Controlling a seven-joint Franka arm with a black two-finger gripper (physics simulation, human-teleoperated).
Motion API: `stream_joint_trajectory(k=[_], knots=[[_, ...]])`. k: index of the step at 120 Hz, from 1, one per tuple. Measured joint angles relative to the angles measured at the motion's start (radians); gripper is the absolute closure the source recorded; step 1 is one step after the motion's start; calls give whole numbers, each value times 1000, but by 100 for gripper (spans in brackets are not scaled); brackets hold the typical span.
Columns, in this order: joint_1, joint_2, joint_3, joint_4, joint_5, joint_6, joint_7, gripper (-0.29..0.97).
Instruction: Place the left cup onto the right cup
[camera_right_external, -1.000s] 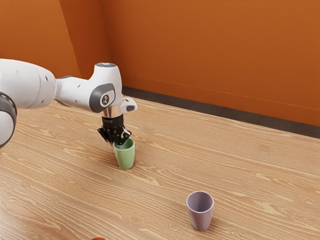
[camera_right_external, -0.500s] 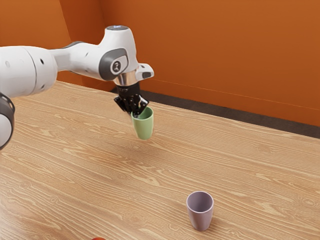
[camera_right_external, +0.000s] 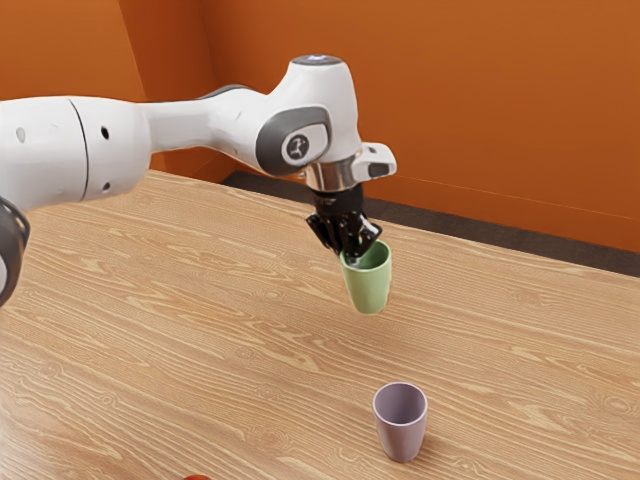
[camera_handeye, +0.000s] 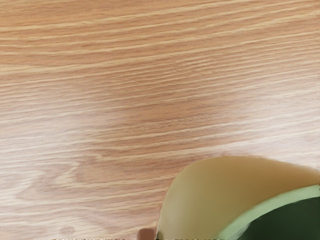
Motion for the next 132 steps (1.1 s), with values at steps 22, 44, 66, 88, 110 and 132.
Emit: stream_joint_trajectory(k=[22,44,66,88,110,132], knots=[[0,4,-124,0,53,-3,-65,78],[-5,8,-220,-4,99,-4,-135,78],[-4,21,-295,-12,138,-5,-207,78],[0,30,-304,-16,155,-6,-264,78],[5,-47,-298,-117,149,-6,-305,78],[11,-146,-298,-213,130,-2,-337,78]])
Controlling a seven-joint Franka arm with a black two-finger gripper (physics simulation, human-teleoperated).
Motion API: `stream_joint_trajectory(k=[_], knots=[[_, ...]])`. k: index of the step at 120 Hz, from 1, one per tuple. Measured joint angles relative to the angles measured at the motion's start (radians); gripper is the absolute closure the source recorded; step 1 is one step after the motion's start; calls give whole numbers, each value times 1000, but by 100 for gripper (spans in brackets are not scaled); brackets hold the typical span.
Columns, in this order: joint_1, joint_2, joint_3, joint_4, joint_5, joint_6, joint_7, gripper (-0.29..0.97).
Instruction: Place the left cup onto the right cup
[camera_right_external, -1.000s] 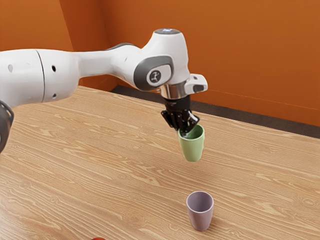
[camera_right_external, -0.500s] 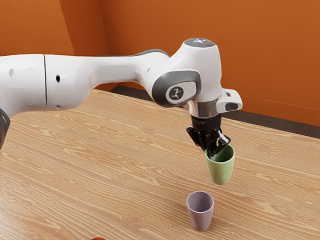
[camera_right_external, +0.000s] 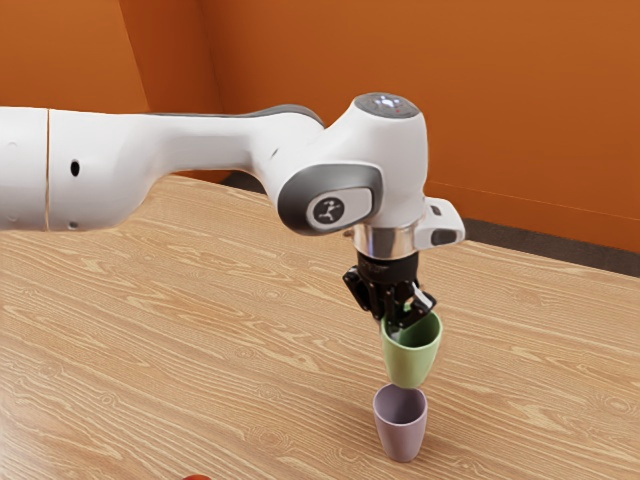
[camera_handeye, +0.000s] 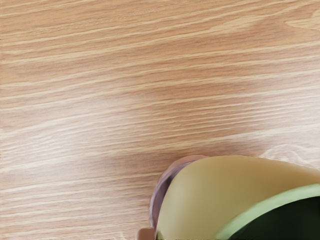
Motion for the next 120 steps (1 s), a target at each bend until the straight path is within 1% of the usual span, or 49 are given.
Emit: stream_joint_trajectory(k=[11,24,55,73,120], knots=[[-2,-66,0,-58,-18,9,-13,78],[-5,-85,0,-90,-30,32,-27,78],[2,-71,3,-119,-37,96,-50,78],[14,-66,17,-137,-38,118,-59,78],[15,-44,18,-195,-39,189,-79,78]])
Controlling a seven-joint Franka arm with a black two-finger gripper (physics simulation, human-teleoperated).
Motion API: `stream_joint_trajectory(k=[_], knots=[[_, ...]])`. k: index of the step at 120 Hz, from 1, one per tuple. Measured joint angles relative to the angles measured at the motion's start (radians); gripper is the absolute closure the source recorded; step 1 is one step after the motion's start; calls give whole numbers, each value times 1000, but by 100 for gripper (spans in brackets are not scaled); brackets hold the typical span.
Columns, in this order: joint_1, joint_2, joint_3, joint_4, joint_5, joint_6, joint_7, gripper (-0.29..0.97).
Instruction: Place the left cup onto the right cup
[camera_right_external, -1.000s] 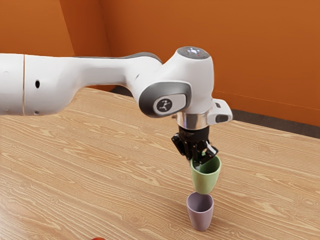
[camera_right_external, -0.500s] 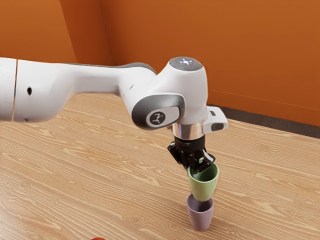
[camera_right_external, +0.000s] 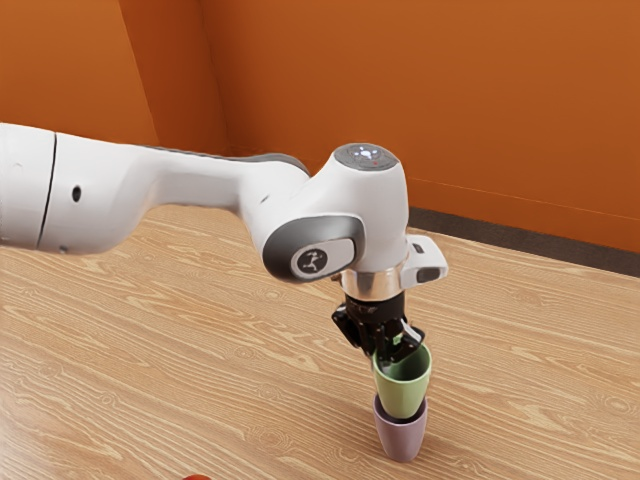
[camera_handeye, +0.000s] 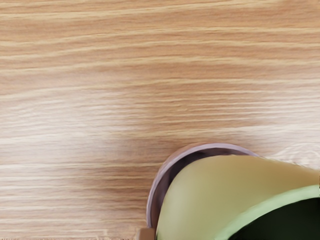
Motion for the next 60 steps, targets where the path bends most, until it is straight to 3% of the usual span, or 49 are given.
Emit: stream_joint_trajectory(k=[16,39,60], knots=[[1,15,0,-7,0,18,-5,78],[1,29,0,4,-5,31,-4,36],[24,17,20,154,4,-46,-2,16]])
